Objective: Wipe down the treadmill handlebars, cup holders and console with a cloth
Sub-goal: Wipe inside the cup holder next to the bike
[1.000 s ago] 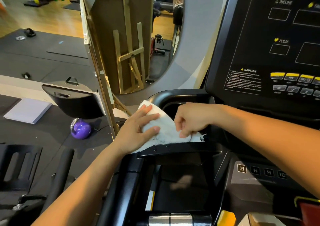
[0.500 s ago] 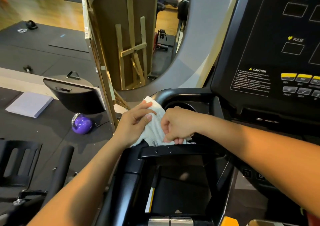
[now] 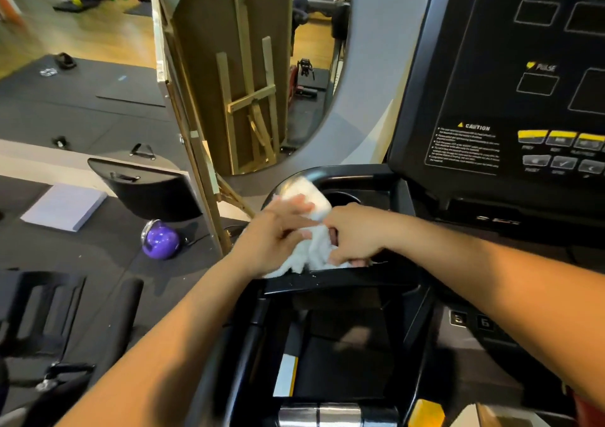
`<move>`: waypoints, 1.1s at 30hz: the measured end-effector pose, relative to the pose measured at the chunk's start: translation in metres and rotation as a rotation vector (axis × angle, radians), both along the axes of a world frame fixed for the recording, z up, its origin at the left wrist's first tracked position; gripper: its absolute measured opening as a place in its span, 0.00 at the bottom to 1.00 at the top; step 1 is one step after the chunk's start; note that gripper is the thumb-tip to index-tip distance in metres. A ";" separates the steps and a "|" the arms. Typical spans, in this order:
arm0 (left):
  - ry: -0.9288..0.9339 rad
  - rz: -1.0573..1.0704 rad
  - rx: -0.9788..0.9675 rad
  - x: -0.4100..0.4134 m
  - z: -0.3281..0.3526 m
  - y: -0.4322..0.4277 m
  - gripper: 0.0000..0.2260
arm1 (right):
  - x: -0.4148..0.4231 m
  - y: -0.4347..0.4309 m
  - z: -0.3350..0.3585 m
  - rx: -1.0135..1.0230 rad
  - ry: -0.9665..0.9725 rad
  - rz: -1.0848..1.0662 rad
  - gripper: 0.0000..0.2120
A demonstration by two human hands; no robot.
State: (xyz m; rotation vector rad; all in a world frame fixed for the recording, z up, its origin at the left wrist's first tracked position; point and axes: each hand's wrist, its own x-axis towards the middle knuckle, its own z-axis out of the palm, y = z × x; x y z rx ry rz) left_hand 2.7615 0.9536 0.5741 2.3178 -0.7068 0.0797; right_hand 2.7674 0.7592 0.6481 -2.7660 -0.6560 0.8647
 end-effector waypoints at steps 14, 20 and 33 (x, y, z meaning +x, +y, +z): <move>0.031 -0.074 0.290 -0.011 0.008 -0.029 0.17 | 0.000 -0.030 0.004 -0.154 -0.052 0.041 0.04; 0.084 0.014 0.052 -0.015 -0.005 0.021 0.22 | -0.007 0.009 -0.020 0.125 -0.149 0.035 0.10; 0.026 -0.096 0.358 -0.005 0.010 -0.043 0.21 | -0.003 -0.039 0.013 -0.473 -0.189 0.207 0.11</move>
